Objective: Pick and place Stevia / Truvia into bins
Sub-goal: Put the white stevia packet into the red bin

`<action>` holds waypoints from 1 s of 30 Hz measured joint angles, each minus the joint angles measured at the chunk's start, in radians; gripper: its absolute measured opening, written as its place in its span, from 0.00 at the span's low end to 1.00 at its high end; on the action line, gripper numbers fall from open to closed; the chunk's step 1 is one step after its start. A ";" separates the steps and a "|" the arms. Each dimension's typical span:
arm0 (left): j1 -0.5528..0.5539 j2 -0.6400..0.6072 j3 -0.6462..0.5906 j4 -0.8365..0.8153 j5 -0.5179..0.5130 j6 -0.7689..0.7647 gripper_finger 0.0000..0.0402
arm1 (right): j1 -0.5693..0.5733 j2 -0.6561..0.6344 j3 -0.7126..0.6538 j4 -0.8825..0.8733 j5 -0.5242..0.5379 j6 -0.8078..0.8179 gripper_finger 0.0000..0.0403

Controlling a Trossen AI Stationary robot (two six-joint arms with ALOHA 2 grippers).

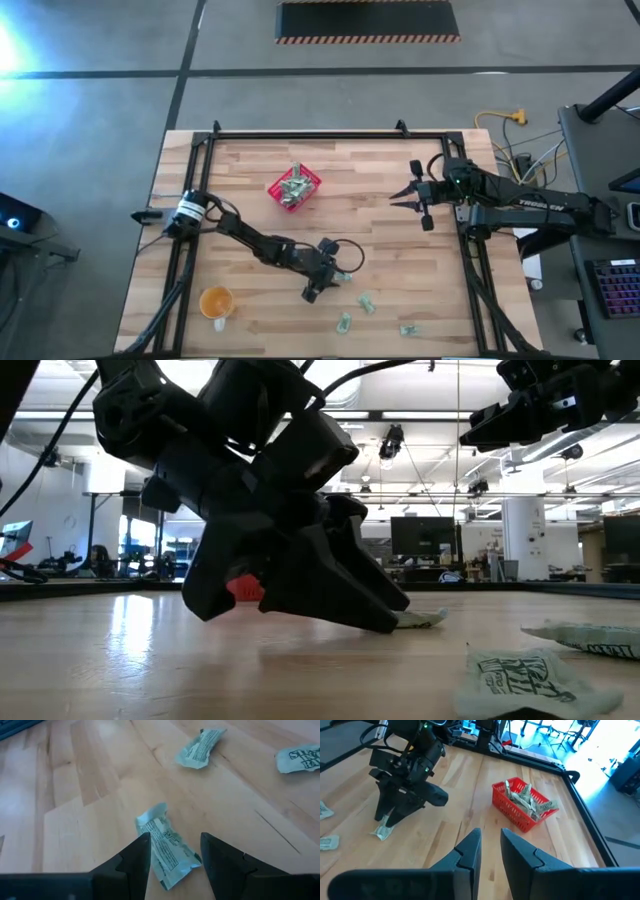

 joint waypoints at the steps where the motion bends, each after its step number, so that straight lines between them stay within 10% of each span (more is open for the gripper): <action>1: 0.000 0.000 0.000 -0.001 -0.004 0.000 0.39 | 0.000 0.000 0.000 0.000 0.000 0.000 0.16; 30: 0.003 -0.043 -0.004 -0.095 -0.146 -0.003 0.01 | 0.000 0.000 0.001 0.003 0.000 -0.001 0.16</action>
